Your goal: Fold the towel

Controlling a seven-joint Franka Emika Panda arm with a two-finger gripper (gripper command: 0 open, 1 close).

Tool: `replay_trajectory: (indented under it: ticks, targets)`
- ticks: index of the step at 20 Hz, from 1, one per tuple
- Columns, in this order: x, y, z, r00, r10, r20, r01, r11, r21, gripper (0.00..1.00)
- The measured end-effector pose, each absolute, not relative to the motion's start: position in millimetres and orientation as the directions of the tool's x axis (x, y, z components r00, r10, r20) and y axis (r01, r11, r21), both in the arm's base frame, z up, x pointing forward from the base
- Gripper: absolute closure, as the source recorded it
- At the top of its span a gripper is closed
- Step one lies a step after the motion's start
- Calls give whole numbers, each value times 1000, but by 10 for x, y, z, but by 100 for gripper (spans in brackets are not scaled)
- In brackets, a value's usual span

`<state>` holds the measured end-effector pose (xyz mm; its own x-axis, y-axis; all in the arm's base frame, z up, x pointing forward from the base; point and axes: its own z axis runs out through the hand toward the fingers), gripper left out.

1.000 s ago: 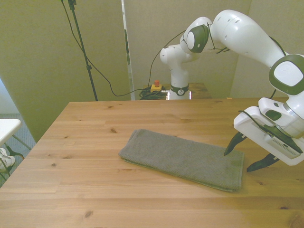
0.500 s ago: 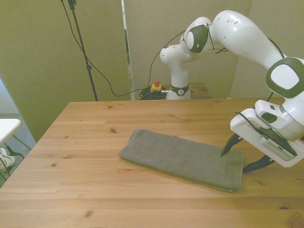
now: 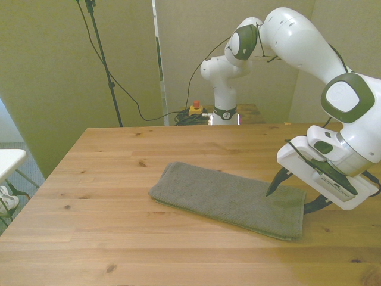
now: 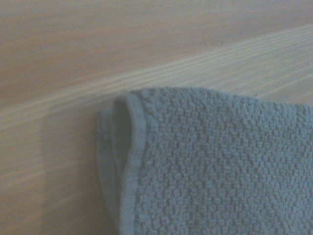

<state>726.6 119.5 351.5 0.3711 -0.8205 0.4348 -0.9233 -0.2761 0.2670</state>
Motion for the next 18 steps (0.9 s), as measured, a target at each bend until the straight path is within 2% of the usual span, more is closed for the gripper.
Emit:
replay_trajectory:
  ticks: [18]
  targets:
    - [7153,1175,3515,390,-820,420,-919,-313,241,100]
